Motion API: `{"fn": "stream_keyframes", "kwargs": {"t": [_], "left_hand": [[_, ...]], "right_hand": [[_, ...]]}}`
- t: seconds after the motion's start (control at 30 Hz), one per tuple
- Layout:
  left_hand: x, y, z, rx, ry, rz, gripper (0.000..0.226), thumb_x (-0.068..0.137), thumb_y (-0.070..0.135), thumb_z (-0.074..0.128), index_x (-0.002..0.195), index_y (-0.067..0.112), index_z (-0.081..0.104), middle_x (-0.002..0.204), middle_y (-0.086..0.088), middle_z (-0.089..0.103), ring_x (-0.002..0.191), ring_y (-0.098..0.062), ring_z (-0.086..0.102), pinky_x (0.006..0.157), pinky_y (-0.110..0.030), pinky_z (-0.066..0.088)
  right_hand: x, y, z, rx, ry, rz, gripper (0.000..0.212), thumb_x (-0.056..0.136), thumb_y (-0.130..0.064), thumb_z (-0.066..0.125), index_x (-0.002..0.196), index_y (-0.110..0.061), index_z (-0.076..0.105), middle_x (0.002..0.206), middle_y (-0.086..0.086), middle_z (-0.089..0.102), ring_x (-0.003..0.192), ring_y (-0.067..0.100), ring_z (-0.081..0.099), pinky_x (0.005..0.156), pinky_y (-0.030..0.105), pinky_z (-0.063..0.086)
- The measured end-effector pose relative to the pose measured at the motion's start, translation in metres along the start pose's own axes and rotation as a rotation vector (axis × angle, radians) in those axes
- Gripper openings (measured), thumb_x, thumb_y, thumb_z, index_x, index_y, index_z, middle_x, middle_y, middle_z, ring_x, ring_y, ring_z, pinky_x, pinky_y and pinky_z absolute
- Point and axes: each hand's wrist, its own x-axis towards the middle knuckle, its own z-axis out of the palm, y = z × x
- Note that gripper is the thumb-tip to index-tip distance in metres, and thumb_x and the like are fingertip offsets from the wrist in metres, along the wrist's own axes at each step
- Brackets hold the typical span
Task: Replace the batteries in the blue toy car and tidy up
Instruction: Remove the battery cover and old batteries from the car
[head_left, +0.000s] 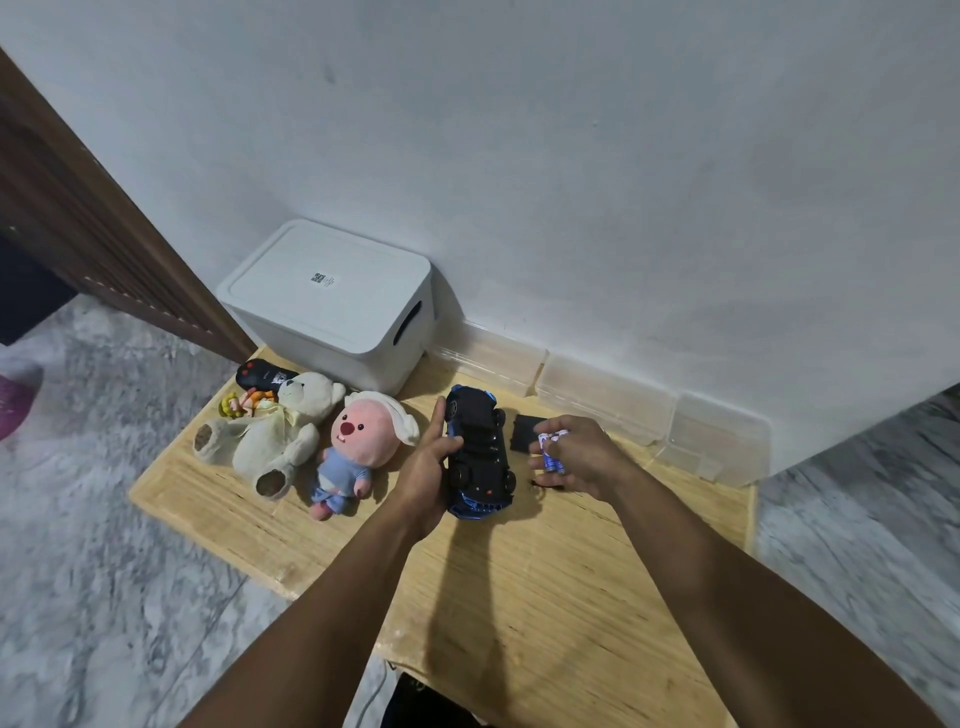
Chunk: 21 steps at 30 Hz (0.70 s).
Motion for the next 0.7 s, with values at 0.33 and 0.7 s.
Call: {"fn": "stream_keyframes", "kwargs": {"t": [0.33,0.7], "left_hand": [[0.002,-0.0019,-0.0046,0.04,0.021,-0.017,0.067,0.095,0.005,0.041,0.146,0.049,0.031,0.145,-0.002,0.05,0.124,-0.033,0.055,0.102,-0.059,0.043],[0.0,0.0035,-0.0052,0.144,0.054,-0.001,0.066,0.099,0.006,0.042,0.149,0.047,0.026,0.138,0.003,0.056,0.117,-0.024,0.058,0.103,-0.051,0.045]], "right_hand": [[-0.0042,-0.0068,0.0074,0.004,-0.05,-0.02,0.023,0.093,0.003,0.053,0.11,-0.01,0.061,0.107,0.014,0.065,0.09,0.025,0.067,0.078,0.041,0.058],[-0.0063,-0.0073,0.0078,-0.038,-0.028,-0.026,0.023,0.093,0.001,0.053,0.111,-0.009,0.061,0.109,0.013,0.063,0.088,0.023,0.066,0.069,0.035,0.057]]}}
